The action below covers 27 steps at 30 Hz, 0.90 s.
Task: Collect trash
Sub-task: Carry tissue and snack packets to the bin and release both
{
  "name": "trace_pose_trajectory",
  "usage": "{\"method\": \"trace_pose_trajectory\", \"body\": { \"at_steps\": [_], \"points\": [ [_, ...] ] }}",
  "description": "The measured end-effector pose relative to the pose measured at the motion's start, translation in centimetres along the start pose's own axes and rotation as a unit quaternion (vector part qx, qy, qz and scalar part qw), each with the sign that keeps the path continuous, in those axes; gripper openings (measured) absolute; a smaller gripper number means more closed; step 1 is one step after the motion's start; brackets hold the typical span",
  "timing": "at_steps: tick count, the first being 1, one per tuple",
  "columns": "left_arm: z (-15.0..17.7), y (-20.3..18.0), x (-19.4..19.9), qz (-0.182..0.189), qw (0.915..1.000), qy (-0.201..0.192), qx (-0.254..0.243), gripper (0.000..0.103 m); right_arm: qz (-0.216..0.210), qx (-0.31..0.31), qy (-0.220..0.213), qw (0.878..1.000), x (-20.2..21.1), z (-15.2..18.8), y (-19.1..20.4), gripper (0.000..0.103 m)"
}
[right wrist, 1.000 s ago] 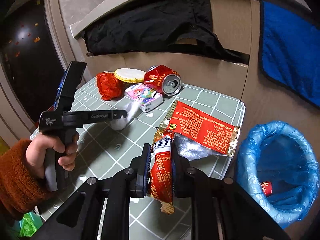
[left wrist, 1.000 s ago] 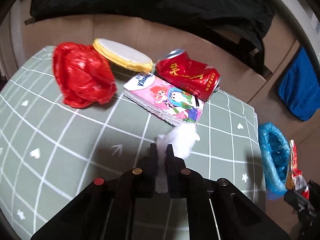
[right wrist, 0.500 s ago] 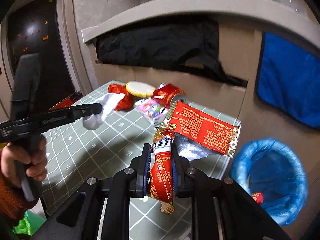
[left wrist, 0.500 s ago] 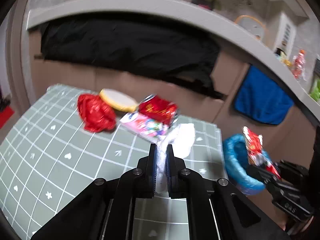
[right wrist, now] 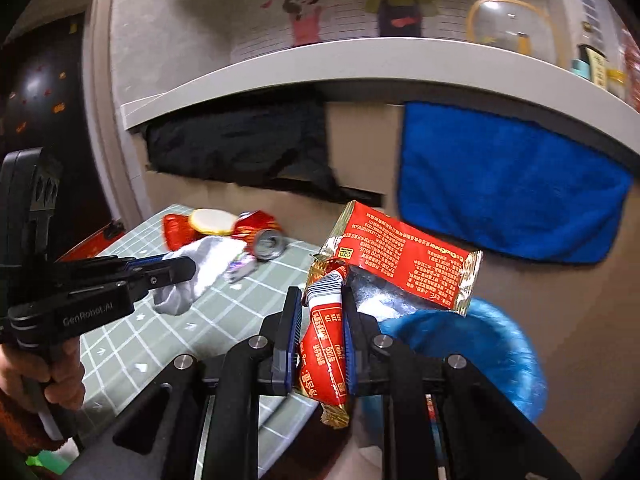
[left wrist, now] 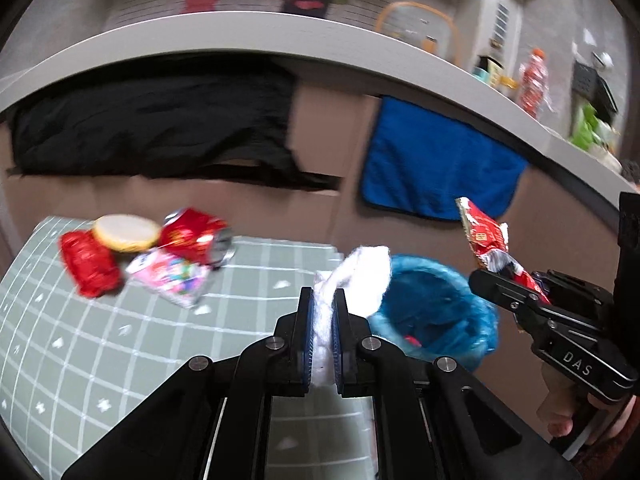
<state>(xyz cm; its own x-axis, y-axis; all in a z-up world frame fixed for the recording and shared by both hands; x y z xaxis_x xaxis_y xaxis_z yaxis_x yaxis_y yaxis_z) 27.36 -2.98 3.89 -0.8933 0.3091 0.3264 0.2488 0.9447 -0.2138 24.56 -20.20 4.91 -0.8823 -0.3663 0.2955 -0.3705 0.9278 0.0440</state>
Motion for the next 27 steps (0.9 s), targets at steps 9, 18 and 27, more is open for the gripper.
{"method": "trace_pose_trajectory", "body": {
  "at_steps": [9, 18, 27],
  "points": [
    [-0.3, -6.8, -3.7, 0.044, 0.9983, 0.012, -0.036, 0.008, 0.058, -0.022, 0.002, 0.998, 2.1, 1.1, -7.0, 0.017],
    [0.9, -9.5, -7.0, 0.055, 0.9967, 0.039, -0.044, 0.008, 0.079, -0.047, 0.020, 0.996, 1.8, 2.9, -11.4, 0.017],
    [2.8, -10.4, -10.3, 0.057, 0.9946, 0.069, -0.051, 0.008, 0.087, -0.075, 0.040, 0.993, 0.0, 4.6, -14.2, 0.018]
  ]
}}
Point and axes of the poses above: each gripper's, at about its wrist camera, not at the fingertips, and x roughly against the way its jaws point, y to its left, z to its underside, the point moved 1 cm from there along -x, roughly the way its jaws point, and after that the axes turned 15 degrees about -y, right-handed, at the moved point
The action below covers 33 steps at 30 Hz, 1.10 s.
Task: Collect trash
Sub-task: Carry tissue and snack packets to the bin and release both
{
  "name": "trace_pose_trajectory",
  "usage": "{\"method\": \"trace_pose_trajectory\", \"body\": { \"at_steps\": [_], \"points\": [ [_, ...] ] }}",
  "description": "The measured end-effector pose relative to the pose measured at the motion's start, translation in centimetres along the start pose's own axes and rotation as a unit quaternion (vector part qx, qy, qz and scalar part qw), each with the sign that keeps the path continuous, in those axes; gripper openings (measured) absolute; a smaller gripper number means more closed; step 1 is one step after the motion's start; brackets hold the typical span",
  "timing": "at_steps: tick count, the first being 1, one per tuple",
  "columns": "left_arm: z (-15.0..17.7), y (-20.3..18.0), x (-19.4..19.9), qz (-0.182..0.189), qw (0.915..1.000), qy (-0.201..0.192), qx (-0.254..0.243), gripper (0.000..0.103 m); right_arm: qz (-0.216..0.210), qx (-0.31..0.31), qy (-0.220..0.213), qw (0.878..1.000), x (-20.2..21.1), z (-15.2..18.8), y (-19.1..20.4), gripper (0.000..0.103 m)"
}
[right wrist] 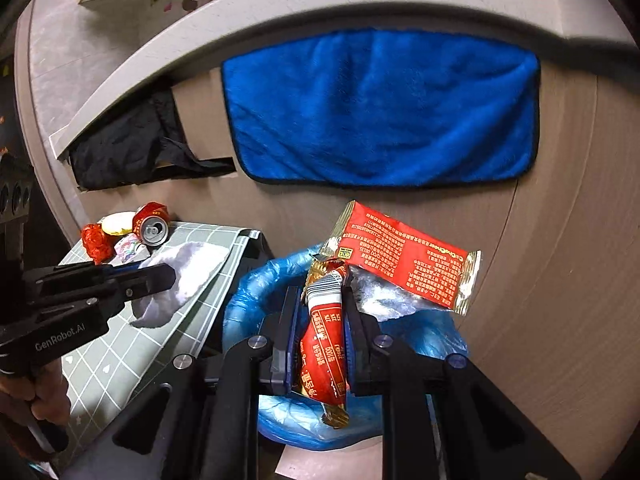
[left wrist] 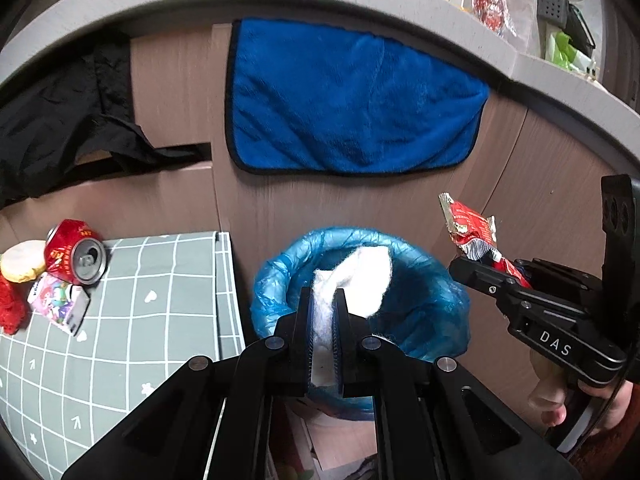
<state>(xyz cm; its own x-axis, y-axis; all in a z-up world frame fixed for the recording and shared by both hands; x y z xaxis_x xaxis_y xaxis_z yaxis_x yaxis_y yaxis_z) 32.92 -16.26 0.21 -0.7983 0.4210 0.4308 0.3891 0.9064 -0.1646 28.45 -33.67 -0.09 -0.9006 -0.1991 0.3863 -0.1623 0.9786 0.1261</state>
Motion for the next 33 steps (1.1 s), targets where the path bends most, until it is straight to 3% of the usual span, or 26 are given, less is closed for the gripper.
{"method": "trace_pose_trajectory", "body": {
  "at_steps": [12, 26, 29, 33],
  "points": [
    [1.7, 0.3, -4.6, -0.002, 0.9992, 0.038, 0.010, 0.008, -0.002, -0.007, 0.029, 1.000, -3.2, 1.4, -0.9, 0.018],
    [2.3, 0.9, -6.8, 0.002, 0.9984, 0.053, 0.021, 0.008, 0.006, -0.004, 0.042, 0.999, -4.8, 2.3, -1.3, 0.018],
    [2.4, 1.0, -7.0, 0.002, 0.9981, 0.053, 0.032, 0.010, 0.007, -0.003, 0.043, 0.999, -4.8, 2.5, -1.2, 0.021],
    [2.3, 1.4, -7.2, 0.009, 0.9971, 0.056, 0.051, 0.014, 0.009, -0.011, 0.045, 0.999, -5.0, 2.7, -1.5, 0.031]
  ]
}}
Point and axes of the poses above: each gripper's, at about its wrist camera, not at the fingertips, and x roughly against the way its jaws point, y to its left, z to its underside, the point moved 1 cm from there along -x, roughly the way its jaws point, and after that the axes turned 15 degrees about -y, right-handed, at the moved point
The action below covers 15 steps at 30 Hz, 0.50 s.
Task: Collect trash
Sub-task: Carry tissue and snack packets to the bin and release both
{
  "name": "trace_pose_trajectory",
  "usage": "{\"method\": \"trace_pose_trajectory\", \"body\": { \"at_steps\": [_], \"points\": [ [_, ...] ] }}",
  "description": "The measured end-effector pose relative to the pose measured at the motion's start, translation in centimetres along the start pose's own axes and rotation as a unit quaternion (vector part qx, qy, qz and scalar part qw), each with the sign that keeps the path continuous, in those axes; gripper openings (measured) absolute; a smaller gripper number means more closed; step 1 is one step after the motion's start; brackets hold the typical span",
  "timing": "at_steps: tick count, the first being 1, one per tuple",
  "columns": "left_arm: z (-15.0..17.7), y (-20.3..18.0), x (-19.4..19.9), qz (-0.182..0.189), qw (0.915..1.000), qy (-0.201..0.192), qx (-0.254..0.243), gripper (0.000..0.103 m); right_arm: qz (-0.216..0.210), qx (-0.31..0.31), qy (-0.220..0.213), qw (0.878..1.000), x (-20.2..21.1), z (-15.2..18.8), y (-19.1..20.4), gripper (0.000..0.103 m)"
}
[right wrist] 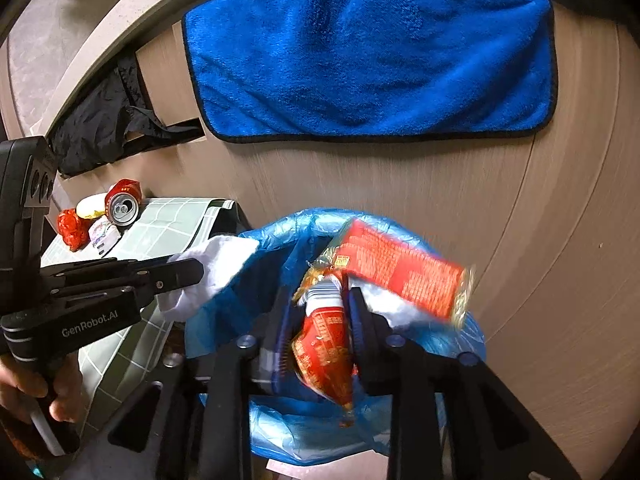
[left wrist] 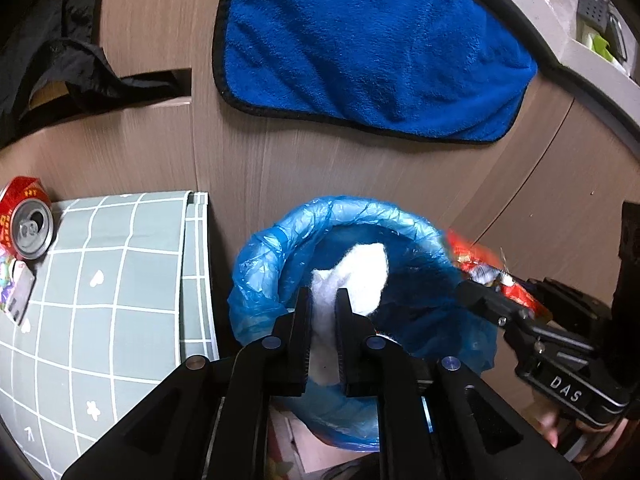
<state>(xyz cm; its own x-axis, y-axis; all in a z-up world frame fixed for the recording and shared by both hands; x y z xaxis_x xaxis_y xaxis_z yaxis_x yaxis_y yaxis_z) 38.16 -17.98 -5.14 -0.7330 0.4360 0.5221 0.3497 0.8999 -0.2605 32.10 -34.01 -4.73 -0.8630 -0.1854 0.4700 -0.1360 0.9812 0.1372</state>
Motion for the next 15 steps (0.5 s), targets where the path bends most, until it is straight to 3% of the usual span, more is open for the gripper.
{"method": "trace_pose_trajectory", "body": {
  "at_steps": [2, 5, 8, 15],
  "points": [
    [-0.1, 0.3, 0.1, 0.006, 0.9999, 0.003, 0.013, 0.017, 0.002, -0.005, 0.001, 1.000, -0.1, 0.2, -0.1, 0.033],
    [-0.3, 0.6, 0.5, 0.020, 0.9993, 0.003, 0.031, 0.025, 0.005, -0.007, 0.001, 1.000, 0.1, 0.4, -0.3, 0.044],
    [-0.6, 0.7, 1.1, 0.053, 0.9970, -0.002, 0.056, 0.030, 0.003, -0.009, -0.001, 1.000, 0.3, 0.4, -0.3, 0.046],
    [-1.3, 0.7, 2.7, 0.039, 0.9983, -0.020, 0.038, 0.031, 0.007, 0.001, -0.007, 1.000, 1.2, -0.1, 0.3, 0.046]
  ]
}}
Point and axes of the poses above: each gripper's, at about its wrist camera, not at the fingertips, and x roughly against the way its jaws point, y to its left, z to its underside, the point moved 1 cm from there along -x, roughly the way its jaws point, and after that the axes turned 15 degrees about -y, right-handed, at the moved point
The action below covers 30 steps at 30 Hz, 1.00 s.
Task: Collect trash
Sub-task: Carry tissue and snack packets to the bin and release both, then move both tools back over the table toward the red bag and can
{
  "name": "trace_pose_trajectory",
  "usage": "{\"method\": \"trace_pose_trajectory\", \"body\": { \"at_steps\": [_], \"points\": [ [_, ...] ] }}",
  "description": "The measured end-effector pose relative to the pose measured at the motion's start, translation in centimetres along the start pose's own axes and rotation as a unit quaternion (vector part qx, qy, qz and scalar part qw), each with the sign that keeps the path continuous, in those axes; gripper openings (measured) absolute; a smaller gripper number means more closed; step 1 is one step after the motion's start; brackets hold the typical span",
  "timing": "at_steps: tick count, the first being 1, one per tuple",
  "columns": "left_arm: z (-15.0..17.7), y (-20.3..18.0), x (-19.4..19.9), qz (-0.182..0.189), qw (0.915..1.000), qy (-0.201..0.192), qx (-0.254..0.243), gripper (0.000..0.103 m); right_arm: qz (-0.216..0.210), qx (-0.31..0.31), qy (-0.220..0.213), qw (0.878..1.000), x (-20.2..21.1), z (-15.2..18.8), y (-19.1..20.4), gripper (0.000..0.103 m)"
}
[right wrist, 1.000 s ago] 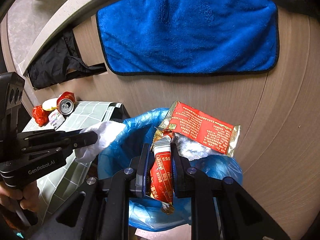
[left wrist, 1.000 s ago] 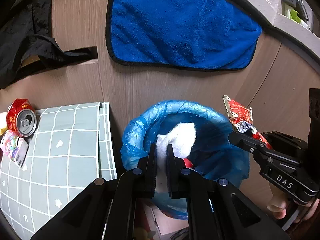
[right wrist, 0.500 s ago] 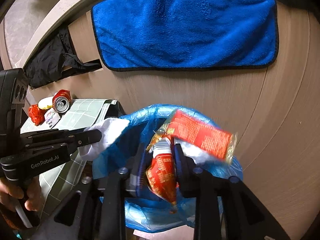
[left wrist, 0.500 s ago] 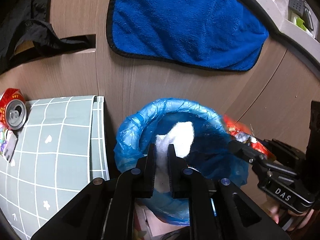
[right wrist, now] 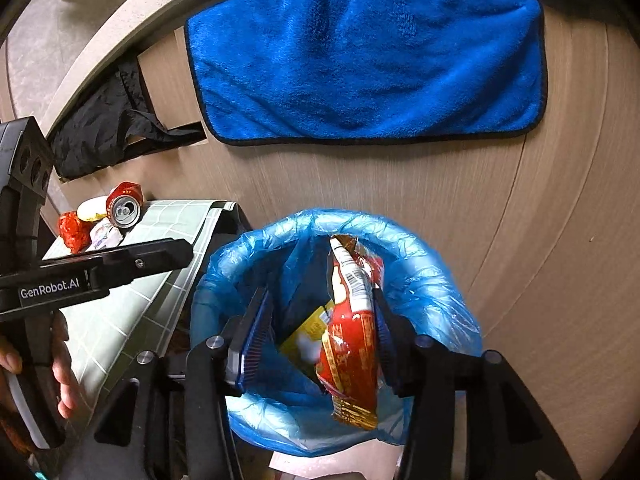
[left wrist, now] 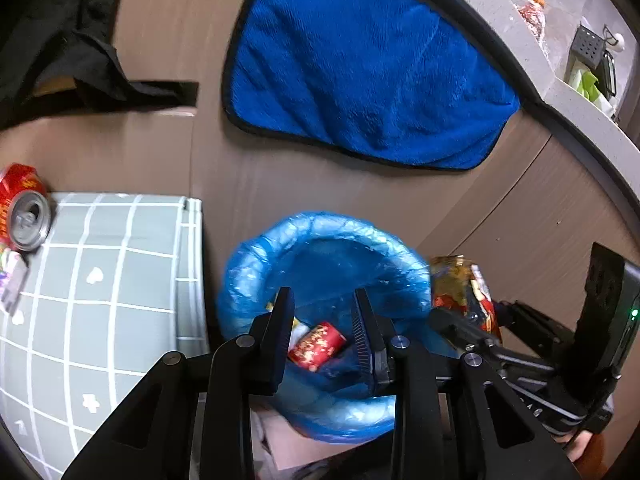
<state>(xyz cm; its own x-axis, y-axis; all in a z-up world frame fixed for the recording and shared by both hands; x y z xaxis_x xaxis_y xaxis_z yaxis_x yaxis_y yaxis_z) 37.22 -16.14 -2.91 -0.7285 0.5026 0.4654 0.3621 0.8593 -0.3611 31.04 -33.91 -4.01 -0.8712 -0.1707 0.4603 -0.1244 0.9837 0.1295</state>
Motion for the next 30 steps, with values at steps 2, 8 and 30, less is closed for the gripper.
{"method": "trace_pose_trajectory", "body": {
  "at_steps": [2, 8, 30],
  "points": [
    [-0.2, 0.3, 1.1, -0.019, 0.9997, -0.011, -0.014, 0.031, -0.002, 0.001, -0.004, 1.000, 0.5, -0.3, 0.3, 0.047],
    [-0.4, 1.5, 5.2, -0.069, 0.9947, -0.048, -0.059, 0.031, -0.022, 0.017, 0.002, 1.000, 1.6, -1.3, 2.5, 0.055],
    [0.9, 17.5, 18.5, -0.149, 0.9826, -0.096, 0.056, 0.031, 0.037, 0.048, 0.155, 0.986, -6.0, 0.2, 6.1, 0.065]
  ]
}}
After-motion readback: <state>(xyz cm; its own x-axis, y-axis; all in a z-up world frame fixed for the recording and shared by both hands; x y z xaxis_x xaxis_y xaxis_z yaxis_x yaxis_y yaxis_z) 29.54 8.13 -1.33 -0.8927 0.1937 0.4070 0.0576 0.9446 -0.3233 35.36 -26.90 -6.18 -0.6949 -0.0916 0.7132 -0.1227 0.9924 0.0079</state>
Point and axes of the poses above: each gripper's, at about its wrist camera, not at the fingertips, and x roughly against the way its jaws point, y to its left, z to its underside, the point moved 1 cm from there along -x, roughly the way its jaws point, and after that the axes turned 15 degrees about -y, right-handed, at the moved point
